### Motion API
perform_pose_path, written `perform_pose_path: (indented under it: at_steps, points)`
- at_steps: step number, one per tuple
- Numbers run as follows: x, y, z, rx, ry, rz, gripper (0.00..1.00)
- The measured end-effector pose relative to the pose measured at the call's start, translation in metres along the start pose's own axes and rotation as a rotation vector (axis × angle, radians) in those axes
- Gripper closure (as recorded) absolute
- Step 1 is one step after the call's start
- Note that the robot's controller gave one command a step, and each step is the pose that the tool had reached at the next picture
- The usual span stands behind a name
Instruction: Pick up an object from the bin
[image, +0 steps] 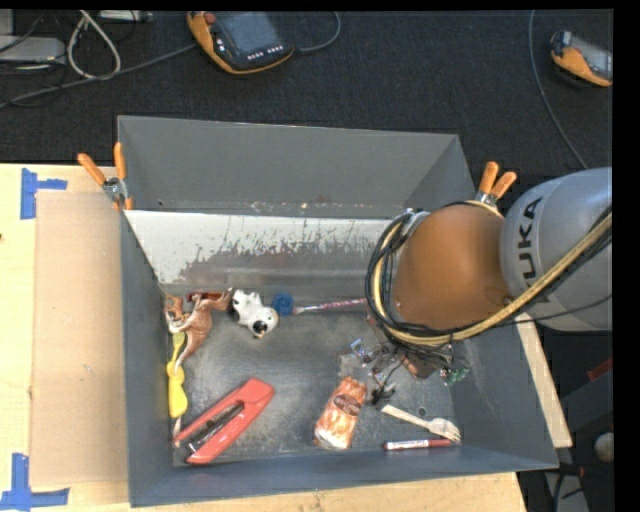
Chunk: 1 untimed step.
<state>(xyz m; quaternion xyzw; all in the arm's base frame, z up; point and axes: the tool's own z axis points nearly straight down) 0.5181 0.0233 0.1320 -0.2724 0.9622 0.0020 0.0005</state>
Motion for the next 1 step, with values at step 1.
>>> perform_pose_path:
  at_steps: [1]
  points:
    - [-0.0022, -0.0133, -0.0761, -0.001, 0.002, 0.050, 1.00]
